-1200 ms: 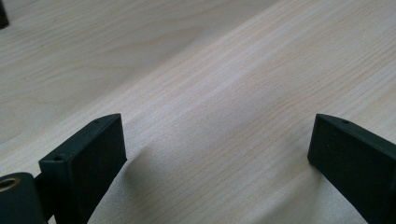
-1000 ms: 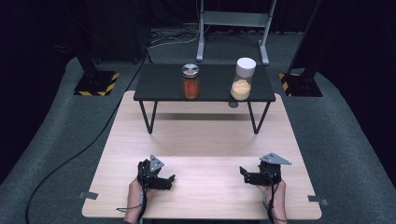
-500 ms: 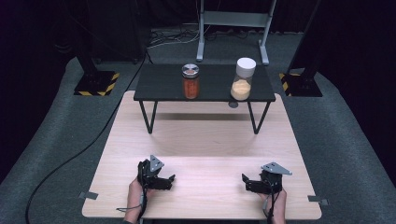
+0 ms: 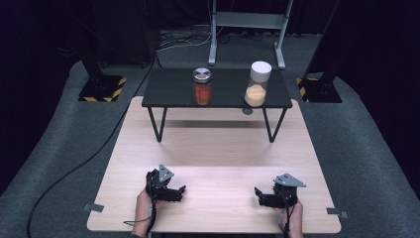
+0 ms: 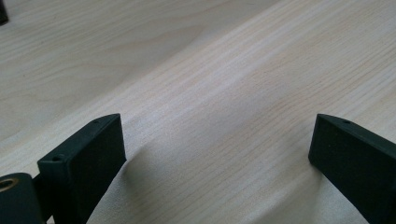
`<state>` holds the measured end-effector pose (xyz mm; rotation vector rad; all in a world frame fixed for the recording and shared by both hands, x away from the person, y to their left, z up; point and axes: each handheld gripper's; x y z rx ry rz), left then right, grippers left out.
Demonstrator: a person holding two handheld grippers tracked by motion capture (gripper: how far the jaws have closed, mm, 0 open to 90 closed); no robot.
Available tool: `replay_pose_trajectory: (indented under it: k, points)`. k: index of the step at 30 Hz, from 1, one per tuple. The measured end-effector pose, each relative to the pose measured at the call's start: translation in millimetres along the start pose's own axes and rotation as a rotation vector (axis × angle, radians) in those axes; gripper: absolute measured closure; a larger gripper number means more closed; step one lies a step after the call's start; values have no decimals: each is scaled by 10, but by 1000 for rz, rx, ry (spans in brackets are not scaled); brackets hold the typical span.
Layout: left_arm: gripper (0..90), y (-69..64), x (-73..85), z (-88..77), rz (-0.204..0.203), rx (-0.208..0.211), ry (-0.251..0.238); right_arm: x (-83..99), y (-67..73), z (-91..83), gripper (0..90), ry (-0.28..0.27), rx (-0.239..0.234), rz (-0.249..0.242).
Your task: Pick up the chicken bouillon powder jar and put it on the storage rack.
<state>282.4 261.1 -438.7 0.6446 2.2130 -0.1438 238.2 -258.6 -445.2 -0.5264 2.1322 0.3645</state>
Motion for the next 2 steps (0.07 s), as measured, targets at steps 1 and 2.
replay_pose_trajectory:
  k: [1,2]
  points:
    - [31,-6,2,2,-7,-4,-1,9,3,-4,1,-5,2,2]
    - [31,-8,2,2,-9,-6,-1,20,6,-13,1,-10,5,9]
Point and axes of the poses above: each handheld gripper's, and its own axes: z roughly forward along the jaws, x roughly out of its underside, y roughly to its left, and after that the axes turned 5 degrees about -x, right-handed
